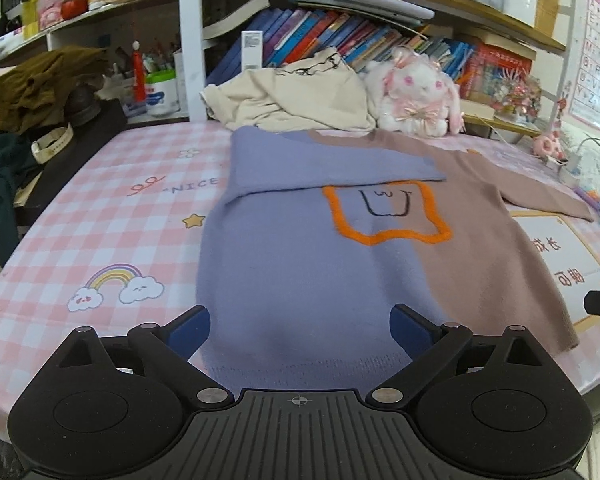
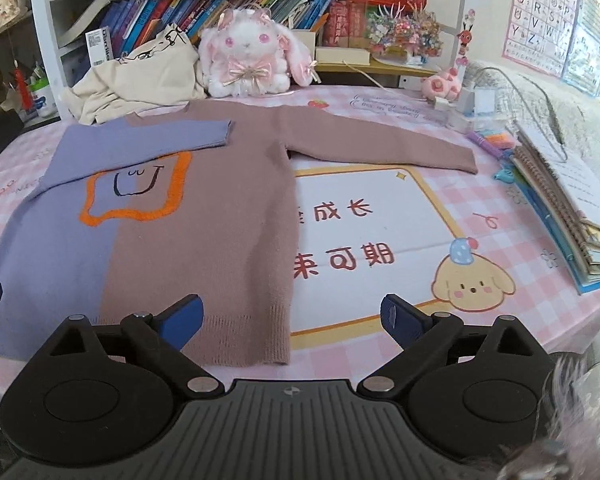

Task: Fold clothes
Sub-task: 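Reach the right gripper toward the mauve sleeve cuff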

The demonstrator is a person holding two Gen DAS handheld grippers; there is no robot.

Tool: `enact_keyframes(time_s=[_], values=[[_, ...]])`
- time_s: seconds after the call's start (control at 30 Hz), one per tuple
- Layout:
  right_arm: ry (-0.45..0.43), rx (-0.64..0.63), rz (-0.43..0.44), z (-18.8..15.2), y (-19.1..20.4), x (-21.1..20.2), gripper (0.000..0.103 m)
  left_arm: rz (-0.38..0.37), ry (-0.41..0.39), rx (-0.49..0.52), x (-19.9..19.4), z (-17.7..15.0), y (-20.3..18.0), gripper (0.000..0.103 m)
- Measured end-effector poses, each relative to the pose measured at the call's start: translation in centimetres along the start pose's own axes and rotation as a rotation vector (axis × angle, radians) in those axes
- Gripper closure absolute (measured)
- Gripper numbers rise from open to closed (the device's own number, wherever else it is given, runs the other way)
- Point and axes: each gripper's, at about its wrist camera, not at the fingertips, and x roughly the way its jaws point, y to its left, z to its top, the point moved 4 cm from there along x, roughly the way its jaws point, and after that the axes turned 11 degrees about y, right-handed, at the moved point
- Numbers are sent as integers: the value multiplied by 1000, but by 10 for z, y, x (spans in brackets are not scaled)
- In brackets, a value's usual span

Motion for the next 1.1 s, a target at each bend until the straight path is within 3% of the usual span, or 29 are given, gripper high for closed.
enact_keyframes(time_s=[0.23, 0.57, 0.8, 1.1], values=[[-15, -3, -21, 5, -6, -7, 2, -17, -100, 55, -15, 11, -17, 5], [-23, -44, 15, 30, -34, 18, 0, -7, -85, 16, 1, 26, -41, 2], [-44, -105, 64, 58, -62, 42, 0, 30, -45, -26, 21, 41, -82, 2], [-17, -121, 96, 101, -140, 90, 0, 126, 54, -149, 51, 43, -138, 2]])
